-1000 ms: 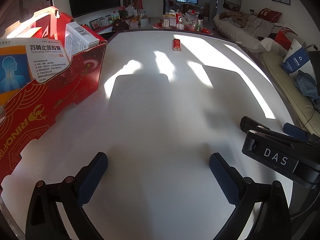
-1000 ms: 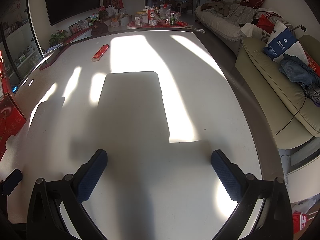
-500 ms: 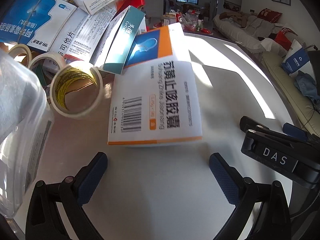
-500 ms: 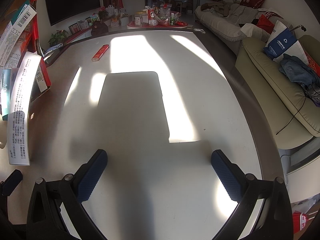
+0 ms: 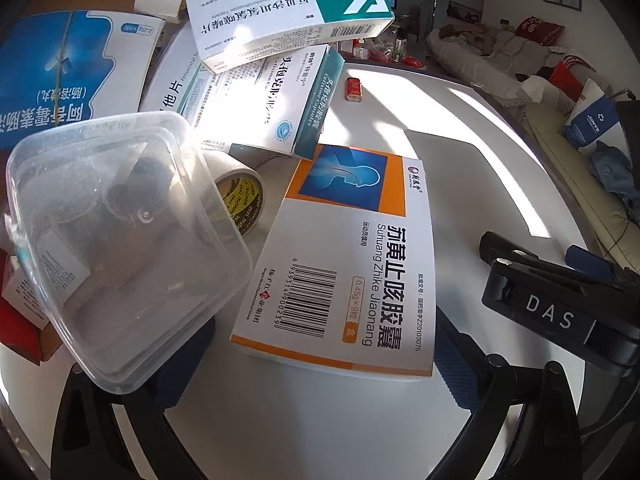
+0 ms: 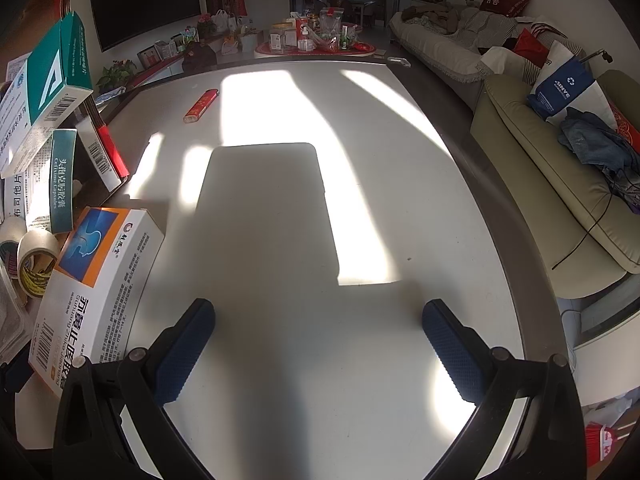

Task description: Organize objects

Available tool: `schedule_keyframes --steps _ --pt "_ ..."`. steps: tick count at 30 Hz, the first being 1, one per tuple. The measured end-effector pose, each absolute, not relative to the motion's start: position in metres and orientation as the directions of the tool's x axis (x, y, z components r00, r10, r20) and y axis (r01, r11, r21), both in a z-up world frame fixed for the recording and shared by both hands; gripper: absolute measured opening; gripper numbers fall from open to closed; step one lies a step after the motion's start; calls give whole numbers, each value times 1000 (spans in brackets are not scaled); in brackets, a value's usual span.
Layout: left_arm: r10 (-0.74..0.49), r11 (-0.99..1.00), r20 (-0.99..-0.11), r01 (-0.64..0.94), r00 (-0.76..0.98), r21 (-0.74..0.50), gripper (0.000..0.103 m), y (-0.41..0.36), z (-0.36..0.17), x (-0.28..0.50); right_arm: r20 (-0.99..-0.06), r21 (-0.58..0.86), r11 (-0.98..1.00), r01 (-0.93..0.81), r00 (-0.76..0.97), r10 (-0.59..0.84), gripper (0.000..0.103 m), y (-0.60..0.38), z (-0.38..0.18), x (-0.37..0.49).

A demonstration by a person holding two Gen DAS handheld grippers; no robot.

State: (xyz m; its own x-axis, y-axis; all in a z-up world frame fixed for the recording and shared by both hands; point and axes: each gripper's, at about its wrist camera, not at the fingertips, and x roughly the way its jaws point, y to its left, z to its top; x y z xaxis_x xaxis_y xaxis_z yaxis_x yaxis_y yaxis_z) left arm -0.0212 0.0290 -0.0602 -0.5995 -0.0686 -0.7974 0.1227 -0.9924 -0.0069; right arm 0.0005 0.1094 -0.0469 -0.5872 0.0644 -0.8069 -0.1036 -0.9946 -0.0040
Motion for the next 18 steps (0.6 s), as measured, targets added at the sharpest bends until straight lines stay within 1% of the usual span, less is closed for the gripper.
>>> schedule_keyframes --steps 18 --pt "-69 -992 -798 122 -599 -7 103 30 -61 -19 -807 -5 -995 -105 -587 66 103 109 -47 1"
